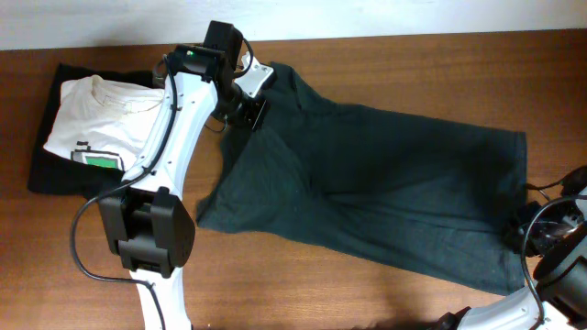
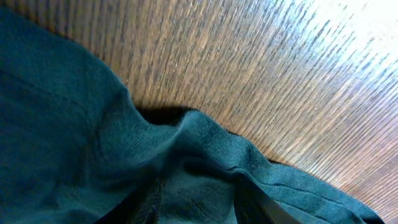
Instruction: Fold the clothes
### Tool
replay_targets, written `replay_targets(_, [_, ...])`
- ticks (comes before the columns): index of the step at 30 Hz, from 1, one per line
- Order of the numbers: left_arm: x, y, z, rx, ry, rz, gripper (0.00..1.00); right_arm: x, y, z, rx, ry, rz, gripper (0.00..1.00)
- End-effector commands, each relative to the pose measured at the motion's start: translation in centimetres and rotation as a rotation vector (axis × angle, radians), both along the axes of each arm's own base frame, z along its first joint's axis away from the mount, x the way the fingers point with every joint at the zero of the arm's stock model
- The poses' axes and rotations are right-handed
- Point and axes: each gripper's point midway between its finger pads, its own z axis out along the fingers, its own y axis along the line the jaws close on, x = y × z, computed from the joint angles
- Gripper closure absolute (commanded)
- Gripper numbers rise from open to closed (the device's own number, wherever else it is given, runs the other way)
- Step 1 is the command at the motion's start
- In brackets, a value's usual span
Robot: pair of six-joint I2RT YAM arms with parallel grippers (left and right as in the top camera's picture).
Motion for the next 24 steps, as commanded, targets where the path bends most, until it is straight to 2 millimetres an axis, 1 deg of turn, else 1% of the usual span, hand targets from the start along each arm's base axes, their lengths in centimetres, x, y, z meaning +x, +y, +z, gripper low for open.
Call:
replay_targets(1, [0.0, -0.3, 1.7, -0.008, -0.047, -0.02, 0.98, 0.0, 0.1, 0.2, 0.008, -0.012, -0.017, 0.73])
replay_targets(2, [0.0, -0.3, 1.7, -0.008, -0.047, -0.02, 0.98, 0.1, -0.1, 0.5, 0.008, -0.008, -0.016, 0.84])
replay_targets(4, [0.0, -0.3, 1.7, -0.008, -0.047, -0.02, 0.98, 0.4, -0.5, 1.6, 0.008, -0.009, -0.013, 0.95])
replay_targets(5, [0.0, -0.3, 1.7, -0.009, -0.048, -0.021, 0.98, 0.8, -0.8, 2.8, 0.008, -0.01, -0.009, 0.96])
replay_targets(7, [0.0, -0.3, 1.7, -0.008, -0.047, -0.02, 0.98, 1.0, -1.0, 4.1, 0.016, -0.007, 0.004, 0.96])
replay_targets(10, [0.0, -0.3, 1.7, -0.008, -0.046, -0.021, 0.98, 1.4, -1.4, 5.5, 0.016, -0.013, 0.019, 0.96])
replay_targets(11, [-0.1, -0.2, 1.7, -0.007, -0.044, -0.021, 0.98, 1.5, -1.5, 5.9, 0.017, -0.016, 0.038, 0.94])
replay_targets(12, [-0.1, -0.2, 1.6, -0.007, -0.043, -0.02, 0.98, 1.5, -1.5, 6.1, 0.018, -0.014, 0.038, 0.88])
replay_targets(15, [-0.1, -0.2, 1.6, -0.007, -0.043, -0.02, 0.98, 1.4, -0.9, 5.6, 0.027, -0.005, 0.049, 0.88])
replay_targets(16, [-0.1, -0.2, 1.6, -0.007, -0.044, -0.02, 0.98, 1.4, -0.6, 5.2, 0.03, -0.003, 0.056, 0.87])
replay_targets(17, [-0.1, -0.2, 1.6, -0.007, -0.043, -0.02, 0.98, 1.3, -0.2, 4.7, 0.037, 0.005, 0.063, 0.82])
replay_targets(20, [-0.1, -0.2, 1.6, -0.007, -0.043, -0.02, 0.98, 0.7, 0.6, 3.6, 0.052, 0.019, 0.067, 0.82])
replay_targets(21, [-0.1, -0.2, 1.7, -0.007, -0.044, -0.02, 0.98, 0.5, 0.7, 3.4, 0.057, 0.024, 0.067, 0.78])
replay_targets(22, [-0.1, -0.2, 1.6, -0.007, -0.043, -0.02, 0.98, 0.3, 0.9, 3.2, 0.061, 0.028, 0.067, 0.72])
replay_targets(24, [-0.1, -0.2, 1.7, -0.007, -0.044, -0.02, 0.98, 0.3, 1.0, 3.0, 0.062, 0.029, 0.067, 0.83])
